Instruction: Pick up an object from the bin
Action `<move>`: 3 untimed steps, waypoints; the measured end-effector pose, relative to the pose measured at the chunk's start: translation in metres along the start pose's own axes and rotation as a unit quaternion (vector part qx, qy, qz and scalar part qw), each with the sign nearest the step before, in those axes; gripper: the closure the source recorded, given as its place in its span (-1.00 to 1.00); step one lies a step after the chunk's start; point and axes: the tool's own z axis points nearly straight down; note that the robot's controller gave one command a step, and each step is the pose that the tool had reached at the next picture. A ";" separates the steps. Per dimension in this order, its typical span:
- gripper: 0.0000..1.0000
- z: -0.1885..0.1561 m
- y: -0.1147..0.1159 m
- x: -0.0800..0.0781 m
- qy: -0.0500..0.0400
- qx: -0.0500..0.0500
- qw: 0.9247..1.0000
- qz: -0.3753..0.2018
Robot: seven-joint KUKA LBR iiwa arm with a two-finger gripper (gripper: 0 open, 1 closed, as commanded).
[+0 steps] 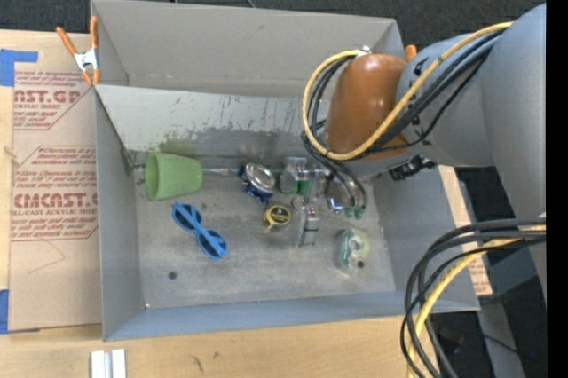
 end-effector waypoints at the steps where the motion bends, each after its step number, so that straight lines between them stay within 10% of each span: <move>1: -1.00 -0.015 -0.003 0.004 0.000 0.001 0.999 -0.054; 3: -1.00 0.034 0.000 0.003 0.001 0.001 0.990 -0.142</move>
Offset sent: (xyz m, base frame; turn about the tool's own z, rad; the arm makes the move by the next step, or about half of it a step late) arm -0.0050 -0.0040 0.0145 -0.1085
